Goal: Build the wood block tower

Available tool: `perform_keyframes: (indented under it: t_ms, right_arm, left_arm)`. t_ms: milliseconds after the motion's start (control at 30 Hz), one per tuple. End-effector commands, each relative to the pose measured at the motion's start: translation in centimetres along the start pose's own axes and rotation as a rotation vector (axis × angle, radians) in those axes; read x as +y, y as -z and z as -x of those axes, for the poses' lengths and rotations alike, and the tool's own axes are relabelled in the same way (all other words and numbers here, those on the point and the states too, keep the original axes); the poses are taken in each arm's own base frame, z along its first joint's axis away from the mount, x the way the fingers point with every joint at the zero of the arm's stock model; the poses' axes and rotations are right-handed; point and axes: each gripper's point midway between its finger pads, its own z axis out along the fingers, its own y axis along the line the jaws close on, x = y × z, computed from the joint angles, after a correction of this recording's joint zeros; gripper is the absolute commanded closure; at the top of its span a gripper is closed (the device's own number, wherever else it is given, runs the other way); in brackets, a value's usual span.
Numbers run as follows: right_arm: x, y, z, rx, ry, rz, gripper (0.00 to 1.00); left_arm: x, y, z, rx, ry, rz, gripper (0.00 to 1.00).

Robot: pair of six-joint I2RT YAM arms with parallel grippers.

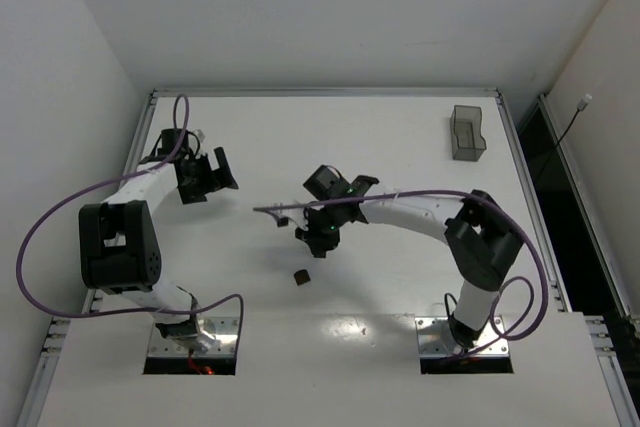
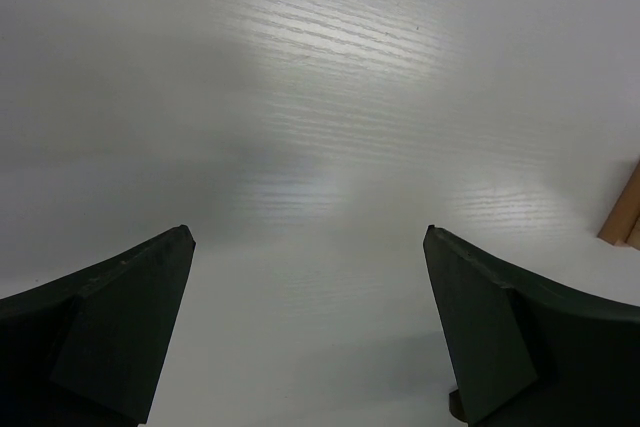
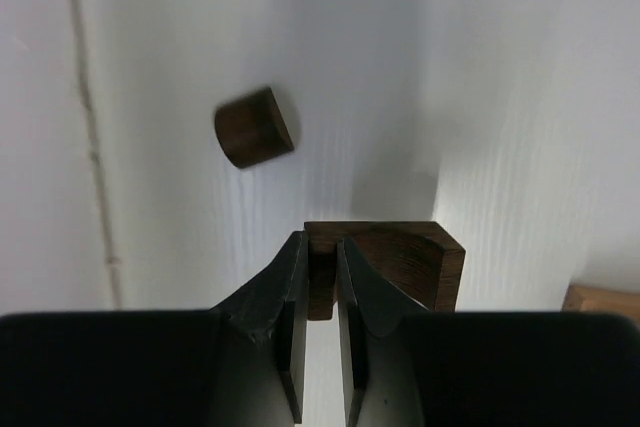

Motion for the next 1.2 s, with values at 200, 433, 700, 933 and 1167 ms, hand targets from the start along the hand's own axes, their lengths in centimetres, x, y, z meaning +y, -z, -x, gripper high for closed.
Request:
perform_keyframes:
  t_ms: [200, 433, 700, 933, 1167]
  right_arm:
    - [0.5, 8.4, 11.7, -0.449, -0.400, 0.608, 1.00]
    - [-6.6, 11.2, 11.1, -0.635, -0.696, 0.928, 1.00]
    - [-10.4, 13.2, 9.7, -0.676, -0.775, 0.895, 1.00]
    - [-11.3, 16.9, 10.0, -0.727, -0.738, 0.836, 1.00]
    - [-9.8, 20.4, 11.6, -0.751, -0.661, 0.803, 1.00]
  left_arm:
    - [-1.8, 2.5, 1.6, -0.083, -0.147, -0.058, 0.01]
    - [-8.4, 7.8, 0.5, -0.140, -0.461, -0.290, 0.01]
    - [-14.9, 12.5, -4.8, -0.288, -0.929, -0.425, 0.01]
    - [-17.7, 14.3, -9.8, -0.469, -1.169, -0.478, 0.09]
    - [-20.1, 15.6, -10.1, -0.744, -1.180, -0.419, 0.26]
